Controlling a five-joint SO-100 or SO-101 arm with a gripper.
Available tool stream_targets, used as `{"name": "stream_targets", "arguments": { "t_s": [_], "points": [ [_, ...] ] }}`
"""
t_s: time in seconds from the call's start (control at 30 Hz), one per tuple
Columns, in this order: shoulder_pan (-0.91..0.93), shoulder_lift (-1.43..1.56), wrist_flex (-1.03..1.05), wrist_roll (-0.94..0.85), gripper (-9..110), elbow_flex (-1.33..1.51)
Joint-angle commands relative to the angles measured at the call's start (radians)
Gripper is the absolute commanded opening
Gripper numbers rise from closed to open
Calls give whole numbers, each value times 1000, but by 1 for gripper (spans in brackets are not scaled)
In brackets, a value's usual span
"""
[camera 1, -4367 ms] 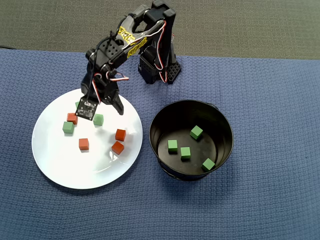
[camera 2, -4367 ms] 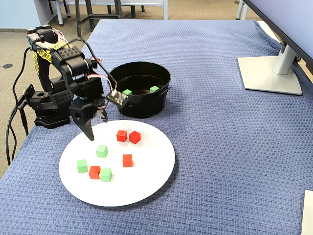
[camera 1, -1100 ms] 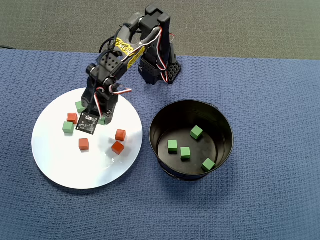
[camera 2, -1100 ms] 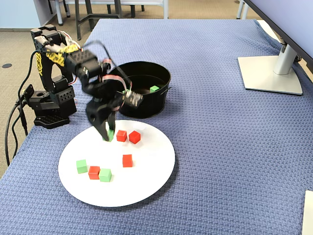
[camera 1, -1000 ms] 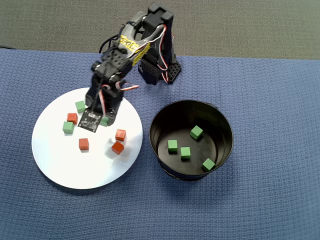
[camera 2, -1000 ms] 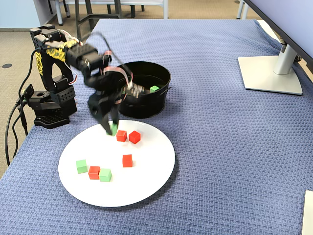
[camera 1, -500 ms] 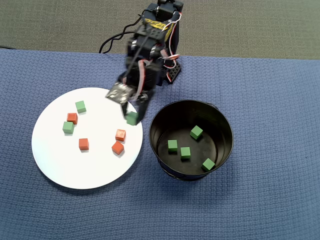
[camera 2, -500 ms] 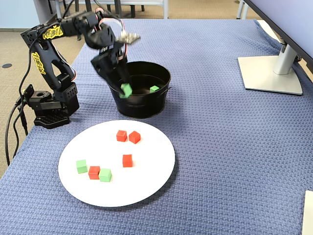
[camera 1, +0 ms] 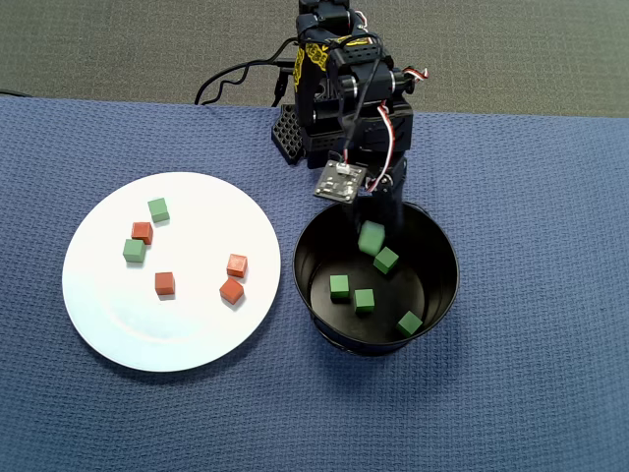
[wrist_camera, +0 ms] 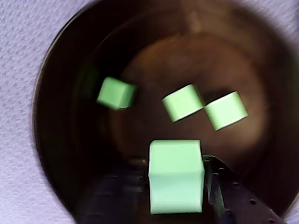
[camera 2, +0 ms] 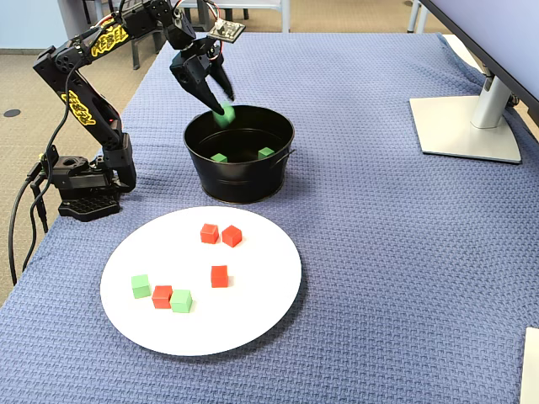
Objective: Pick up the green cubes from the white plate and place them in the black recipient
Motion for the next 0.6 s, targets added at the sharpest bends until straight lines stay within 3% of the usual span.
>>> {"name": "stream_targets", "arguments": {
  "t_s": [0.0, 0.2, 0.4, 0.57],
  "points": [
    [23, -2, -35, 37, 46, -71],
    [273, 21, -46, -212, 46, -23],
    [673, 5, -167, -862, 50, 206],
    [842, -114, -342, -1028, 49, 304]
  ]
}}
